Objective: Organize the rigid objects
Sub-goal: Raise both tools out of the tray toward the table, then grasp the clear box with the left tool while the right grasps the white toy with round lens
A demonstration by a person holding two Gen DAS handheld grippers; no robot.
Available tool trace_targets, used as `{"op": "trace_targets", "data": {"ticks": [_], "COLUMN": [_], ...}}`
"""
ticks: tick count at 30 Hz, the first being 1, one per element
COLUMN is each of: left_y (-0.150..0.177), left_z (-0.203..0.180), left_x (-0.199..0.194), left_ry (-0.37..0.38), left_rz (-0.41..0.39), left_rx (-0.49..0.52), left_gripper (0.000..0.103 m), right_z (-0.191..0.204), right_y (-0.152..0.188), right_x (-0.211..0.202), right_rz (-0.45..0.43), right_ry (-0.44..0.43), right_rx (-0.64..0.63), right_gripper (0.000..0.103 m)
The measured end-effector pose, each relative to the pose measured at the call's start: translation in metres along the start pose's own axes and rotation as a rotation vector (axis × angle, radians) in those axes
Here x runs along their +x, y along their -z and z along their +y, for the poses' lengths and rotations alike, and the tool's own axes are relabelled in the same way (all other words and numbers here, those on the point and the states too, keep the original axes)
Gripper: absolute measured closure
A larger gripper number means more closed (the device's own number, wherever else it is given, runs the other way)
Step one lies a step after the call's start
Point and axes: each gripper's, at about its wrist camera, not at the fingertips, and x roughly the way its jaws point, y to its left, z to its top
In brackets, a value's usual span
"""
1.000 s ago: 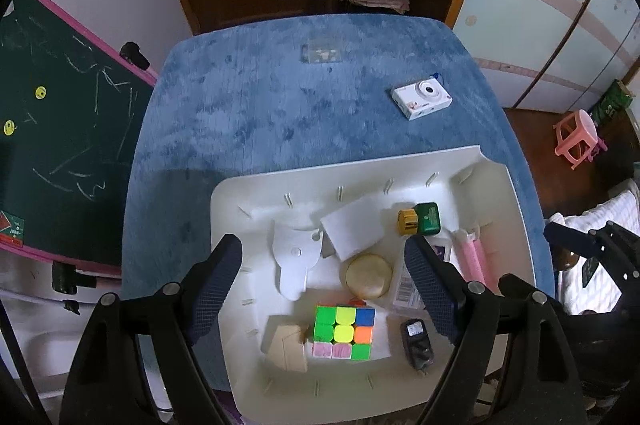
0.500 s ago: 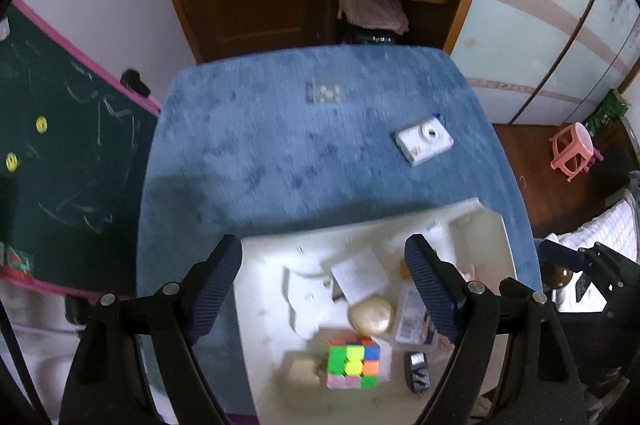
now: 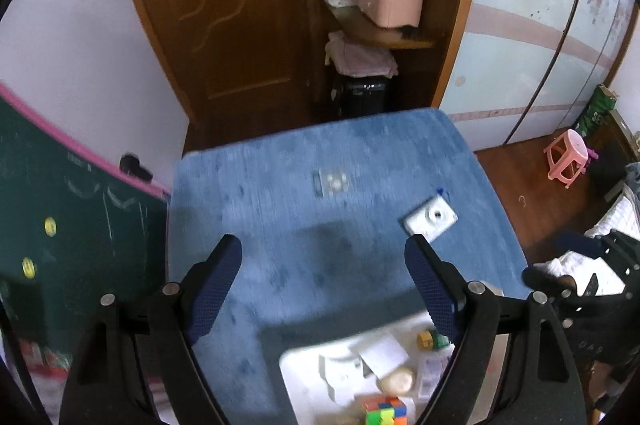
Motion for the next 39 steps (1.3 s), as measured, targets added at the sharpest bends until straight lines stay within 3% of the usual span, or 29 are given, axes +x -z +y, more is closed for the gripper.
{"op": "trace_targets", "data": {"ticks": [3, 5, 8, 15, 19, 27, 39], "left_y": [-0.026, -0.043, -0.067, -0.097, -0.098, -0.082, -0.060], "left_z": [0.007, 0.011, 0.017, 0.017, 0.011, -0.001, 0.001], "left_x": [0.008, 0.019, 0.048, 0.143, 0.202, 0.292, 0.335], "left_ry": [0.010, 0.007, 0.022, 0.038, 0.052, 0.039, 0.059], "left_rz": [-0.006, 0.000, 0.022, 0.144, 0.238, 0.385, 0.485], "left_rx": [0.007, 0.008, -0.009, -0.049, -0.066, -0.077, -0.144], "left_gripper": [0.015, 0.011, 0.007, 0.007, 0.007, 0.007, 0.007], "right_z": [-0.007, -0.016, -0.030, -0.059, -0.076, -0.088, -0.078], "right_y": [-0.030, -0.052, -0.079, -0.113, -0.107, -0.078, -0.059], "right_x": [-0.004, -0.002, 0.009, 0.080, 0.138, 0.217, 0.262], "right_rz": [-0.020, -0.030, -0.035, 0.037, 0.125, 0.259, 0.355], "right_ry": [0.016, 0.005, -0.010, 0.051, 0.132, 0.176, 0.227], "right_rx": [0.042, 0.096, 0.178, 0.396, 0.530, 0.724, 0.809], "right_gripper": [0.032, 0.024, 0.024, 0.024, 0.024, 0.024, 0.024]}}
